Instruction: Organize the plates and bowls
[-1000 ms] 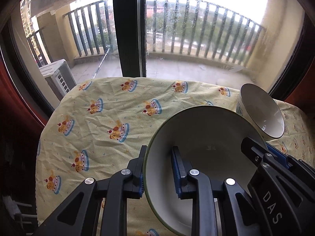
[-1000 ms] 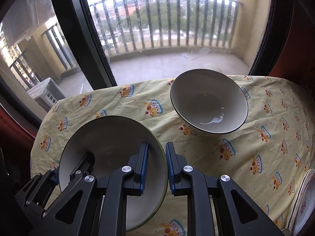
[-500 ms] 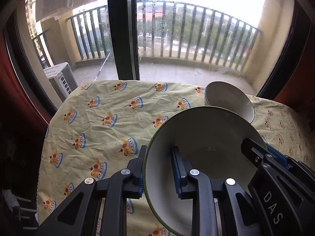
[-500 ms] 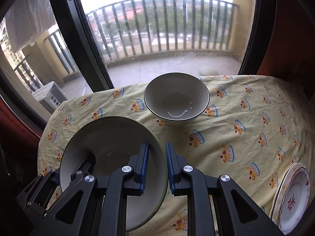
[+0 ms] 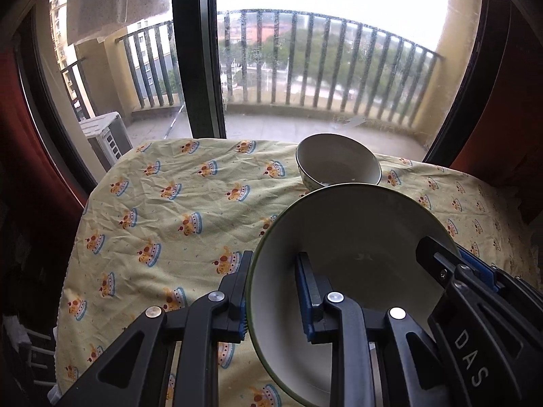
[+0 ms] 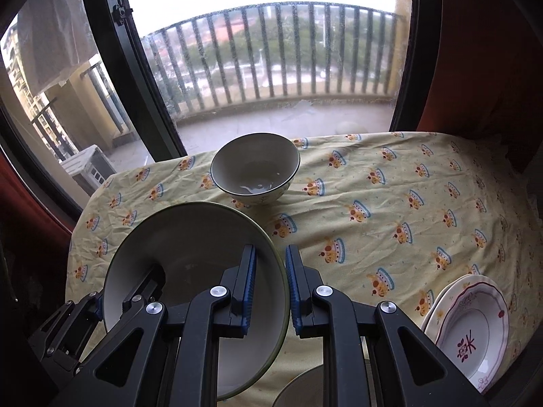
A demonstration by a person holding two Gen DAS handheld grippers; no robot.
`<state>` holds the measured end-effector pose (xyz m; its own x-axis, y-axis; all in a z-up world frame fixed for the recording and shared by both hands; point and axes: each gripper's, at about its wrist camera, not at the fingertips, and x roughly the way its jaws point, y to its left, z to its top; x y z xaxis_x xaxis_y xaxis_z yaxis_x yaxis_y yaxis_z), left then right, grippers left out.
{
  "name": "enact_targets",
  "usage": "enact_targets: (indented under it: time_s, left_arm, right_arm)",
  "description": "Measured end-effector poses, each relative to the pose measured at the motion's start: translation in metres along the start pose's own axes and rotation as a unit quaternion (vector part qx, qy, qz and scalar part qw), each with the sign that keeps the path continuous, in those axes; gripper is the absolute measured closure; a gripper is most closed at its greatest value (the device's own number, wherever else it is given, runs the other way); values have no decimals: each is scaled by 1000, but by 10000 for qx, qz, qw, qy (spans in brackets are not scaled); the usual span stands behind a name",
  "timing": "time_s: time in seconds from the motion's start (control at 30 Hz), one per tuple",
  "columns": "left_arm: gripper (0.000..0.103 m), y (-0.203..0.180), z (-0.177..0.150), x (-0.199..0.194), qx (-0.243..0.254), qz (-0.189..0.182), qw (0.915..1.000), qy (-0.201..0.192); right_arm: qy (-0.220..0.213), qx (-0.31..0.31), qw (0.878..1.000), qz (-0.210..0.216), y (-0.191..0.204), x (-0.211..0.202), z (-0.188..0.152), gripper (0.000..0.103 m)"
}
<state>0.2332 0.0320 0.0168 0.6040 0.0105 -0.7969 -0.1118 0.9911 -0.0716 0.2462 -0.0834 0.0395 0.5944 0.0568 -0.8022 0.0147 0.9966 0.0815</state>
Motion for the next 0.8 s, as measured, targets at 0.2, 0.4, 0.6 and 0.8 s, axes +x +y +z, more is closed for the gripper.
enact_targets:
  time_s: [0.2,0.4,0.6,0.8]
  left_arm:
    - [81,-19,-16,-16,-4,15,10000,-56]
    - [81,-36,-33,-30,-37,18,9999,-110]
    - [81,-50,-53,-40,-59,0,9999,-106]
    - [81,-62,-75,-44,18,34,10000,-54]
  right_arm:
    - [-61,-69,10000,28,-23,-20,-11,81]
    - [-133,-125,9998,73,-46,-37,-23,81]
    - [-138,-165,9997,110,-64,-50,-39,81]
    - [-66,-194,9997,125,-79,-53,-58,82]
